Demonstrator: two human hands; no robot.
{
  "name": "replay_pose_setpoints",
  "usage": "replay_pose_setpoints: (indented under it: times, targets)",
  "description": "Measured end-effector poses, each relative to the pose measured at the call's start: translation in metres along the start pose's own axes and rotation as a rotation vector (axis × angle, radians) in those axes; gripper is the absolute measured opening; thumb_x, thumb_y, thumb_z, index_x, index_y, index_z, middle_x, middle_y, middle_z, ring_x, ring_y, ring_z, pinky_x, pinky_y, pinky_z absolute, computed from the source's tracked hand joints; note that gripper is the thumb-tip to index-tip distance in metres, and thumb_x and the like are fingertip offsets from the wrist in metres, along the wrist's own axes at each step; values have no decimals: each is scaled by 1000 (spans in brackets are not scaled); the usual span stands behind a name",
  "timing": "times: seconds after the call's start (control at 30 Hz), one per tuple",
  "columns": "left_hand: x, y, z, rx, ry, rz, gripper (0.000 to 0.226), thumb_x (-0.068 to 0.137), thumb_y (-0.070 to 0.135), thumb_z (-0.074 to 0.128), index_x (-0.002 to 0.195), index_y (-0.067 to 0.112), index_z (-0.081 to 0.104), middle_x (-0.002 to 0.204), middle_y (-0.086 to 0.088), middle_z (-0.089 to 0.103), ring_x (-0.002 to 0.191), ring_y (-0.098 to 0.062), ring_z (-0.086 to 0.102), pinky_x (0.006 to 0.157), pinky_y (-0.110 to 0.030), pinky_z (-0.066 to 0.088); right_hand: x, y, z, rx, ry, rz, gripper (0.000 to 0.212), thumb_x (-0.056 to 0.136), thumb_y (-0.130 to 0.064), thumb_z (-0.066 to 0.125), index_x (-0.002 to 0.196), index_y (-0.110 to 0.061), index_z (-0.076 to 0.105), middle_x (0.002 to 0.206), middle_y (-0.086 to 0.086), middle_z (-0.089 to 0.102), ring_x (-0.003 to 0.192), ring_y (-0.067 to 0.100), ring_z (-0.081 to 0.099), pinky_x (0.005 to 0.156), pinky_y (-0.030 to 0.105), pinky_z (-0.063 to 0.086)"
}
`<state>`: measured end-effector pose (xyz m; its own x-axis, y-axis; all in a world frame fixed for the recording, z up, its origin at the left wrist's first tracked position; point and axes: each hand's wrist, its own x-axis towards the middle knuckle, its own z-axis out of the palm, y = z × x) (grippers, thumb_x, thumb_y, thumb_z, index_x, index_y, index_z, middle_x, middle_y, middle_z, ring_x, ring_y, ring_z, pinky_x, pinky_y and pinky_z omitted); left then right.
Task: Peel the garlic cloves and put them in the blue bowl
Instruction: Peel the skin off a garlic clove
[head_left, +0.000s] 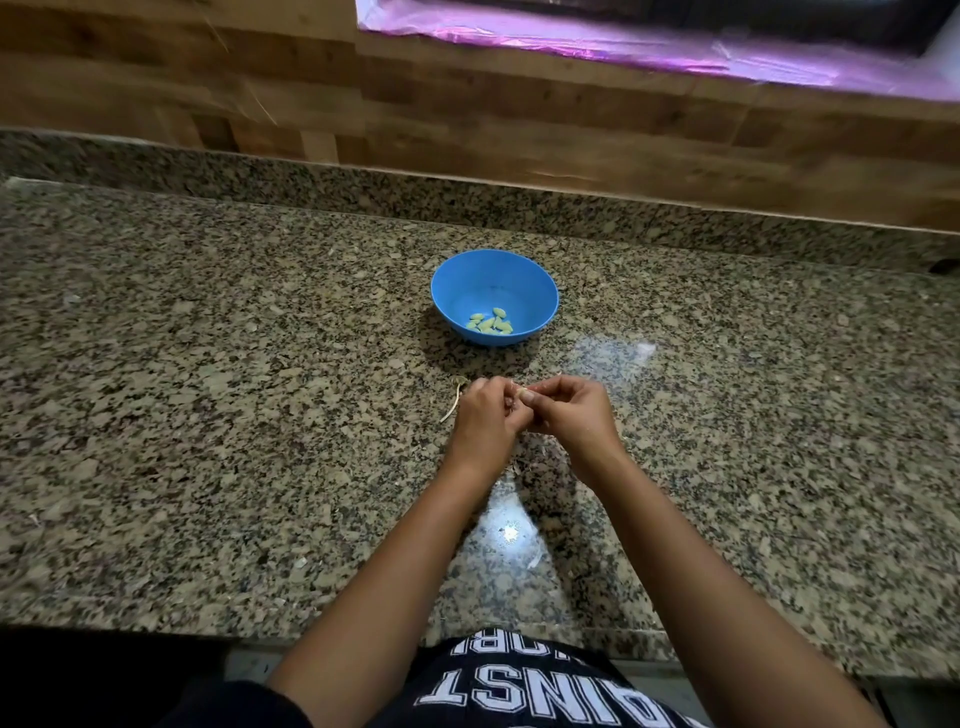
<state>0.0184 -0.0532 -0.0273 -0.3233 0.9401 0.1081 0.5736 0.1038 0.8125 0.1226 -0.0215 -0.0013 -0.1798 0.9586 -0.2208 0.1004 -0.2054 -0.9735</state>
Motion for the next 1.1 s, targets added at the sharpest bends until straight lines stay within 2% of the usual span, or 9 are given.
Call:
replay_pose_setpoints:
  times: [0.17, 0.37, 0.47, 0.57, 0.73, 0.8, 0.87, 0.97, 1.1]
  targets:
    - [2, 1, 3, 110, -58, 6, 22, 93, 20, 53, 107, 3, 56, 108, -12, 52, 93, -16, 43, 72, -27, 35, 3, 7, 1, -61, 34, -41, 9, 82, -1, 67, 75, 0, 63, 69, 12, 66, 62, 17, 65, 61, 29, 58]
    - [4, 1, 2, 73, -83, -4, 22, 94, 22, 52, 104, 3, 58, 99, -7, 53, 90, -16, 48, 70, -25, 36, 4, 10, -1, -75, 21, -62, 10, 85, 1, 64, 76, -3, 62, 71, 11, 65, 64, 18, 64, 62, 28, 58]
    - [6, -2, -2, -131, -121, -81, 20, 92, 21, 58, 93, 2, 63, 90, -9, 67, 77, -21, 64, 64, -31, 52, 4, 9, -4, -51, -13, -16, 5, 86, 2, 61, 81, 0, 61, 72, 12, 64, 60, 15, 64, 58, 25, 57]
    - [8, -10, -4, -400, -131, -272, 15, 90, 20, 61, 87, 6, 65, 85, -9, 69, 76, -26, 68, 73, -44, 58, 5, 9, -6, 22, -55, 84, 5, 90, -1, 57, 92, 3, 57, 77, 13, 64, 58, 17, 64, 58, 26, 56]
    - [5, -12, -6, -715, -134, -420, 18, 94, 10, 54, 77, 6, 59, 71, -4, 60, 62, -12, 58, 61, -21, 55, 7, 11, -6, 112, -49, 159, 6, 91, -2, 54, 93, 4, 56, 77, 15, 63, 60, 20, 64, 55, 25, 55]
    - [4, -12, -8, -785, -118, -462, 18, 93, 7, 54, 76, 5, 57, 71, -4, 58, 63, -12, 56, 61, -19, 54, 8, 11, -6, 78, -53, 154, 5, 90, 0, 55, 90, 5, 57, 74, 15, 63, 54, 17, 63, 53, 24, 55]
    - [3, -16, -10, -638, -90, -448, 13, 91, 11, 58, 78, 8, 58, 73, -3, 60, 66, -12, 57, 63, -22, 52, 8, 10, -6, 73, -67, 168, 4, 89, 1, 56, 90, 5, 57, 72, 15, 61, 52, 17, 62, 52, 24, 55]
    - [5, -20, -12, -101, -52, -291, 9, 88, 18, 62, 82, 12, 59, 74, 1, 61, 64, -8, 55, 51, -13, 40, 9, 9, -8, 162, -91, 223, 4, 87, 4, 58, 91, 4, 57, 76, 16, 60, 61, 21, 61, 59, 28, 57]
    - [13, -20, -10, 109, 4, -241, 14, 89, 20, 64, 89, 8, 58, 87, -5, 60, 69, -11, 54, 46, -13, 35, 12, 10, -12, 301, -121, 298, 8, 86, 7, 56, 93, 5, 59, 82, 14, 61, 70, 22, 62, 64, 29, 59]
